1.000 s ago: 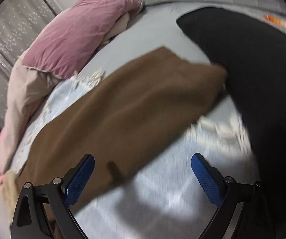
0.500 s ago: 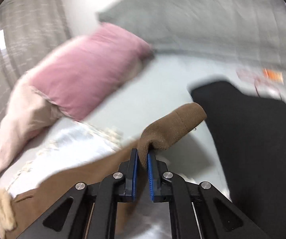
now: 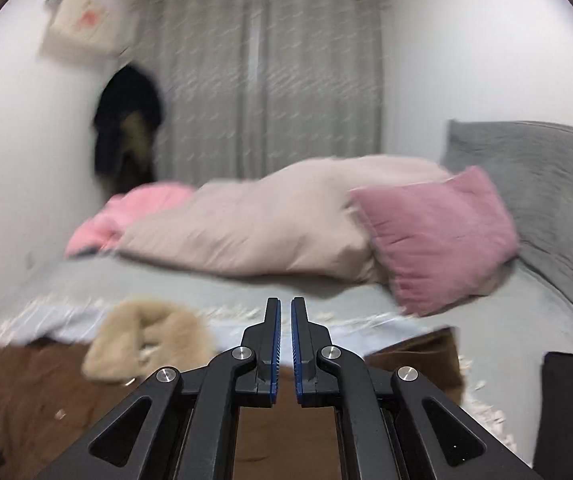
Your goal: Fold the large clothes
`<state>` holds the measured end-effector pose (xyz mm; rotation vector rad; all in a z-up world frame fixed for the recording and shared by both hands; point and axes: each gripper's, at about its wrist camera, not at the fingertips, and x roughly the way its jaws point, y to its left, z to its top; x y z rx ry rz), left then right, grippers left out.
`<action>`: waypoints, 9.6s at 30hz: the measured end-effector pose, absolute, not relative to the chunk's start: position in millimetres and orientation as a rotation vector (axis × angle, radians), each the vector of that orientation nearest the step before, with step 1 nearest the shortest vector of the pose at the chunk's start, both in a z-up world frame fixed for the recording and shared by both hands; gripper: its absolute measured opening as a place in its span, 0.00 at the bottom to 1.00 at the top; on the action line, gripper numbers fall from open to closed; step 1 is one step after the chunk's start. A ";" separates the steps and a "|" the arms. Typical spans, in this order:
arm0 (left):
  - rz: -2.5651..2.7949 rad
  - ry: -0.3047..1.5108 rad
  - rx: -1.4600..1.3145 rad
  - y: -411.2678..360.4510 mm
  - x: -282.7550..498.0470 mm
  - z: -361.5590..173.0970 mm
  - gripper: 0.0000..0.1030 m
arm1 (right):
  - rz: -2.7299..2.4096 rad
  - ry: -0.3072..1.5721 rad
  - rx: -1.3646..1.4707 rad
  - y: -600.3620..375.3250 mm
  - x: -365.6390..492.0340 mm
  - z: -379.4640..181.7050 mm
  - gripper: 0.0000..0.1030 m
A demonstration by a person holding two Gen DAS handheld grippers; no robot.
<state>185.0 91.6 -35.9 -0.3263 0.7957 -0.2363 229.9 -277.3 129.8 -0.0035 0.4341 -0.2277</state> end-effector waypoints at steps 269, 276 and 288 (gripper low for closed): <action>-0.359 0.854 -0.063 62.1 248.8 -47.1 0.62 | 0.094 1.111 0.267 -285.1 126.9 -30.8 0.51; -0.293 0.843 -0.128 91.9 279.2 -35.4 0.62 | 0.047 0.974 0.367 -310.6 185.8 -11.4 0.59; -0.302 0.989 -0.238 89.2 397.3 -57.9 0.32 | -0.072 0.983 0.226 -287.3 270.2 -55.9 0.08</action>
